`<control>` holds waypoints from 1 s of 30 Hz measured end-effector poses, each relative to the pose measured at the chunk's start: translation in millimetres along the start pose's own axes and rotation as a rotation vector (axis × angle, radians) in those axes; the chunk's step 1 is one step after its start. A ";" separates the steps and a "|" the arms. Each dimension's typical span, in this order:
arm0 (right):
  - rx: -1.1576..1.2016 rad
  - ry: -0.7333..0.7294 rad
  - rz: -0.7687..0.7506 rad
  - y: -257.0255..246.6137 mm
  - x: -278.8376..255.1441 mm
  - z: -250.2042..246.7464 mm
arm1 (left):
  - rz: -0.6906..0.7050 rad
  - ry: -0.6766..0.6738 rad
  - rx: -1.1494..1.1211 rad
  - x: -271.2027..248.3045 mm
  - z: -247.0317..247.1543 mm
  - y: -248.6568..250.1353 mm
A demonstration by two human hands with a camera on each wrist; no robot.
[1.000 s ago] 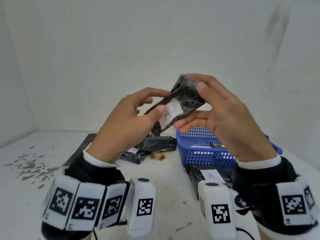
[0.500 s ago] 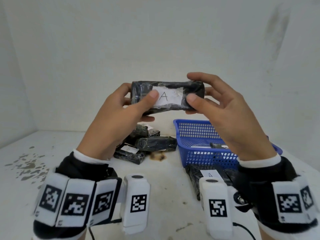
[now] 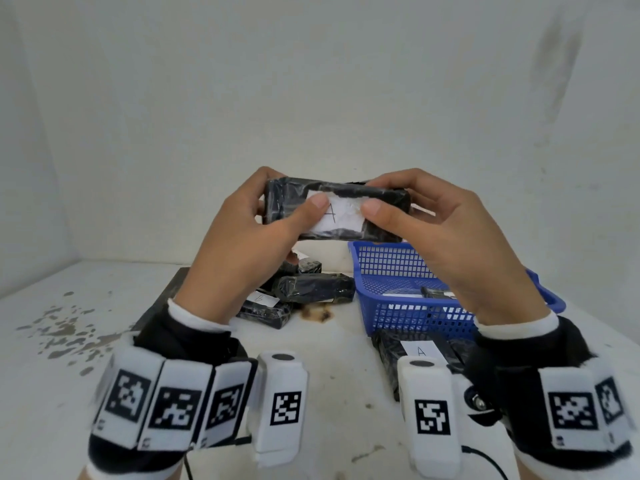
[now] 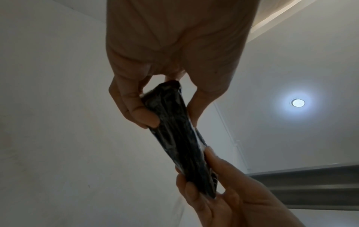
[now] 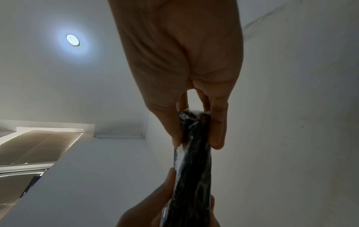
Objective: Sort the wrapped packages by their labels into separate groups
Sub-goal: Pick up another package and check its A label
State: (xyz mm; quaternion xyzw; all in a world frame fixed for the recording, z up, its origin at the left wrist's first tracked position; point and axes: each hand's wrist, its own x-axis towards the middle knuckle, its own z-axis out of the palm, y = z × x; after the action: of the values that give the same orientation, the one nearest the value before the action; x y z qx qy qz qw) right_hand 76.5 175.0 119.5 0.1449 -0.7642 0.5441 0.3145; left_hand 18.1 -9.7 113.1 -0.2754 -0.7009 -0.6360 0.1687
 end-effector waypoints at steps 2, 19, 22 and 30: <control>-0.001 0.008 0.010 -1.0 -0.5 -3.4 | -0.007 0.013 0.013 -1.6 2.6 0.5; -0.495 0.052 0.343 61.5 33.9 -89.2 | -0.337 -0.208 0.183 32.3 71.1 -45.6; -0.643 -0.024 0.460 95.6 47.9 -100.2 | -0.356 -0.294 0.345 42.4 95.3 -75.3; -0.809 -0.383 0.667 155.6 65.5 -91.2 | -0.382 -0.533 0.591 45.4 127.9 -118.3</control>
State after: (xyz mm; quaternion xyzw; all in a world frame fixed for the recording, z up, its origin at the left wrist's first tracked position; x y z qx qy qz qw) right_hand -31.5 324.0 65.2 -0.1408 -0.9601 0.2414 0.0114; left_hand -74.4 119.3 28.0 -0.2355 -0.9099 -0.3347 -0.0671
